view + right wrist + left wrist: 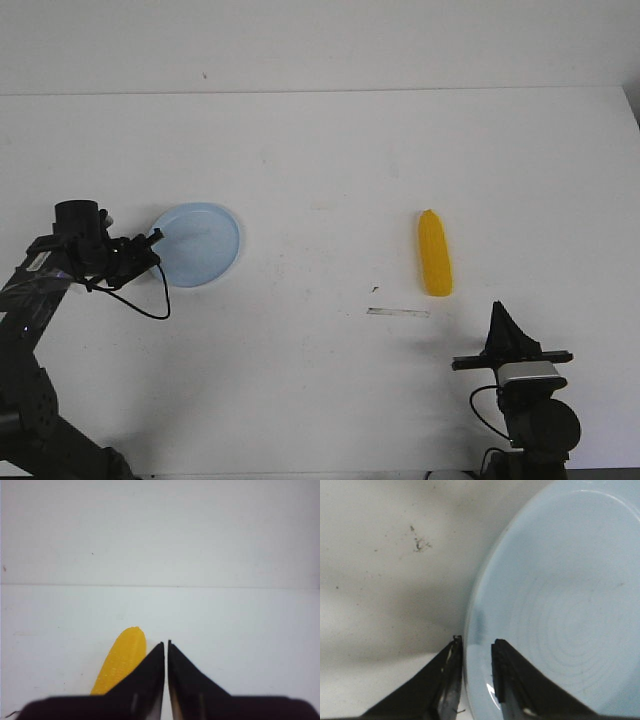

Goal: Place corn on plate with both arms
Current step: 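Lower the left gripper and grip the rim of the blue plate, then slide the blue plate with the left gripper toward the yellow corn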

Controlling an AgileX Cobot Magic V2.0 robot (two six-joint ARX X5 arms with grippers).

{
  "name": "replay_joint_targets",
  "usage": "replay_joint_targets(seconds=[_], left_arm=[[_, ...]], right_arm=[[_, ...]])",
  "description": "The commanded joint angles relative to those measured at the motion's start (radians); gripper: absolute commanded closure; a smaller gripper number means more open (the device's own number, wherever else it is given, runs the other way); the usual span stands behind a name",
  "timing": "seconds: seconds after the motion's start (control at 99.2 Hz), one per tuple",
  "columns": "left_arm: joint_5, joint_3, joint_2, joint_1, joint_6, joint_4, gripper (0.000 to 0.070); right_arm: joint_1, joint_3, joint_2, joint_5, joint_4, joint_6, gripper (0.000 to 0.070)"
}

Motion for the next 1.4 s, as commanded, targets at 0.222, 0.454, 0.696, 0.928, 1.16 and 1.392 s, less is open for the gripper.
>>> replay_joint_targets(seconds=[0.222, 0.454, 0.696, 0.928, 1.16, 1.392], left_arm=[[-0.001, 0.016, 0.049, -0.01, 0.001, -0.001, 0.0595], [-0.001, 0.016, 0.042, -0.012, -0.002, -0.001, 0.0699], [0.039, 0.019, -0.031, -0.055, -0.014, 0.008, 0.0699], [0.063, 0.019, -0.073, -0.229, -0.059, 0.06, 0.0699], [0.057, 0.018, -0.029, -0.449, -0.106, 0.13, 0.0699], [0.054, 0.018, 0.039, -0.575, -0.111, 0.127, 0.0693]], right_arm=[[0.001, -0.001, 0.002, 0.002, 0.011, 0.002, 0.0693], [0.001, -0.001, 0.002, 0.002, 0.011, 0.002, 0.0693], [0.001, -0.001, 0.002, 0.002, 0.011, 0.002, 0.0693], [0.001, -0.001, 0.002, 0.002, 0.011, 0.002, 0.0693], [0.001, -0.001, 0.002, 0.002, 0.011, 0.002, 0.0693], [0.001, -0.001, 0.002, 0.002, 0.011, 0.002, 0.0693]])
